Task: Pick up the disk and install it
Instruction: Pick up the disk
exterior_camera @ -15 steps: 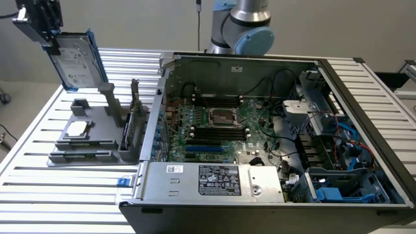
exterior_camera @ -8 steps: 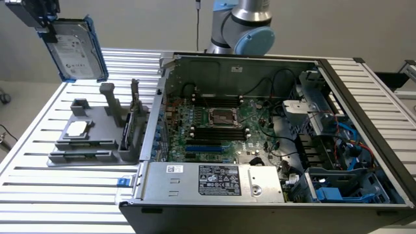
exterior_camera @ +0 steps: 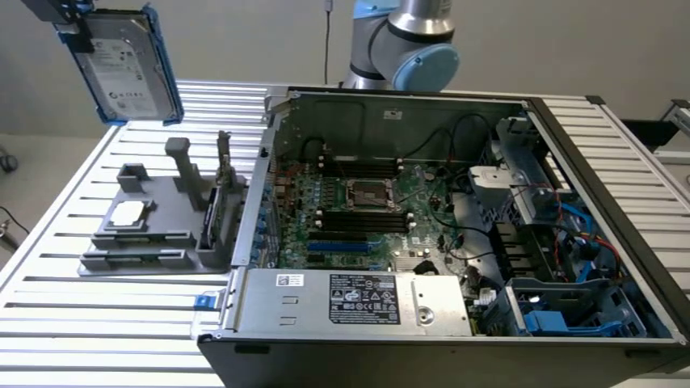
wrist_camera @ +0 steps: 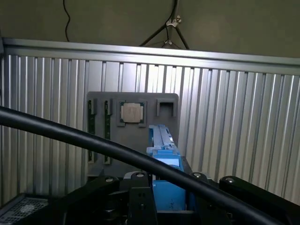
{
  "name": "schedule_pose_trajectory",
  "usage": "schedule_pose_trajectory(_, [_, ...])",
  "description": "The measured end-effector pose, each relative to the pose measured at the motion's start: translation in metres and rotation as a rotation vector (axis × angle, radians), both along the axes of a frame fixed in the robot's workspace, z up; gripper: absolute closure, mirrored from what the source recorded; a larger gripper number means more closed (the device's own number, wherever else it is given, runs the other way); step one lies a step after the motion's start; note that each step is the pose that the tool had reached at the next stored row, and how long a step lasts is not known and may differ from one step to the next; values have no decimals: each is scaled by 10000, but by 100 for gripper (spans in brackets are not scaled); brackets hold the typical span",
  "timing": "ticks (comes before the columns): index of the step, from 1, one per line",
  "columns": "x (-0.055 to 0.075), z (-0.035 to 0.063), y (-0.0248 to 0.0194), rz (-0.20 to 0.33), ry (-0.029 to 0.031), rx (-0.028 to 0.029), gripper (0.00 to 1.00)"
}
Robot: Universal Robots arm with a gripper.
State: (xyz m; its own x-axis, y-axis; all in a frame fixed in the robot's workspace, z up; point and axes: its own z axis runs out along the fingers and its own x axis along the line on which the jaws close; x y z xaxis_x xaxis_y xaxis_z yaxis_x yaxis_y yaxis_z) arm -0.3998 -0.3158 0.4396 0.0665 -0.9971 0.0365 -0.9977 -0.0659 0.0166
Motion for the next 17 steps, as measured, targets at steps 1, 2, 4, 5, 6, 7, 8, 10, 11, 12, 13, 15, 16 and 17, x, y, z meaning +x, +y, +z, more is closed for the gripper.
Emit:
schedule_pose_trajectory(1, [38,14,-24,1,-1,1,67])
schedule_pose_trajectory(2, [73,23,-46,1,0,1,67])
schedule_pose_trajectory(4, [145,42,-89,1,1,1,67])
schedule_pose_trajectory(5, [183,52,-109,0,2,0,67])
schedule_pose_trajectory(6, [228,64,-131,0,3,0,67])
schedule_pose_trajectory(7, [272,75,-151,1,3,0,67])
schedule_pose_trajectory(8, [317,85,-169,1,3,0,67])
schedule_pose_trajectory(10, [405,104,-204,0,4,1,67])
schedule_pose_trajectory(11, [454,115,-224,1,5,1,67])
schedule_pose_trajectory(12, [498,125,-241,1,6,0,67])
schedule_pose_trajectory(13, [543,136,-259,0,7,1,67])
schedule_pose_trajectory(15, [633,157,-295,1,9,0,67])
schedule_pose_trajectory(16, [682,168,-314,1,9,1,67])
schedule_pose_trajectory(17, [727,180,-331,1,10,0,67])
